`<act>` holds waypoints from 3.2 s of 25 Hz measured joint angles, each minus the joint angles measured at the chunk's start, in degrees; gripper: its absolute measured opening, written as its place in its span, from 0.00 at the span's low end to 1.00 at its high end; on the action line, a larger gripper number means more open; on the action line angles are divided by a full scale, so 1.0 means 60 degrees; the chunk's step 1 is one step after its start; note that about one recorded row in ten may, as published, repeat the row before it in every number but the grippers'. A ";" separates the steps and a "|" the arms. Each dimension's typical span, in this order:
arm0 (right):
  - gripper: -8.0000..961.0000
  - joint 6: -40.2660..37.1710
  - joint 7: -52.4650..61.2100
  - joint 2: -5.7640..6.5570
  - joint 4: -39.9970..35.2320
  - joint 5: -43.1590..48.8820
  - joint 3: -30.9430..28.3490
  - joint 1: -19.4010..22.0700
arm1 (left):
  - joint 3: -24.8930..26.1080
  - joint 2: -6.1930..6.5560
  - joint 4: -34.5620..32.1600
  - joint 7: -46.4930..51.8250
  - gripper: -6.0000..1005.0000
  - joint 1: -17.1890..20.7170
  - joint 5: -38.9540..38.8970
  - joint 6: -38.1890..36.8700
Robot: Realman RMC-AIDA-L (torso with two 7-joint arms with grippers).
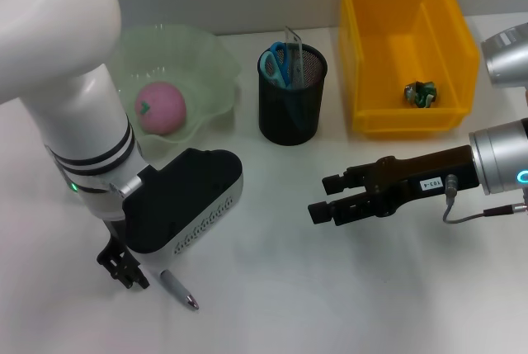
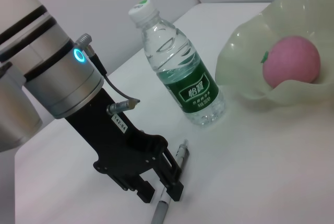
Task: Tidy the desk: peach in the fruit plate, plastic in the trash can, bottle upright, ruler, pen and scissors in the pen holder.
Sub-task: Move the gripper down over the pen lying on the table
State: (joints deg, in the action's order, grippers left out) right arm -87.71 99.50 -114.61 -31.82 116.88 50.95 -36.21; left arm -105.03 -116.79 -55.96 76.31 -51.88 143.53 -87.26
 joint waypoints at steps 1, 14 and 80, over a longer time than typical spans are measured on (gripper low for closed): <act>0.86 0.0001 0.0001 0.0001 0.0000 0.0001 0.0005 0.0000 | -0.0003 -0.0003 0.0003 0.0003 0.48 0.0000 0.0003 -0.0003; 0.86 0.0000 0.0019 -0.0001 0.0001 0.0003 0.0047 0.0000 | -0.0014 -0.0032 0.0114 0.0011 0.45 -0.0016 0.0029 0.0019; 0.86 -0.0010 0.0152 0.0129 0.0001 0.0016 0.0049 -0.0161 | -0.0024 -0.0090 0.0465 0.0144 0.18 -0.0171 0.0171 0.0187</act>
State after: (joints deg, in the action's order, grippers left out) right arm -87.78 100.41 -113.83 -31.82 116.98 51.24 -37.18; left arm -105.17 -117.33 -53.18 77.17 -52.91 144.56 -86.14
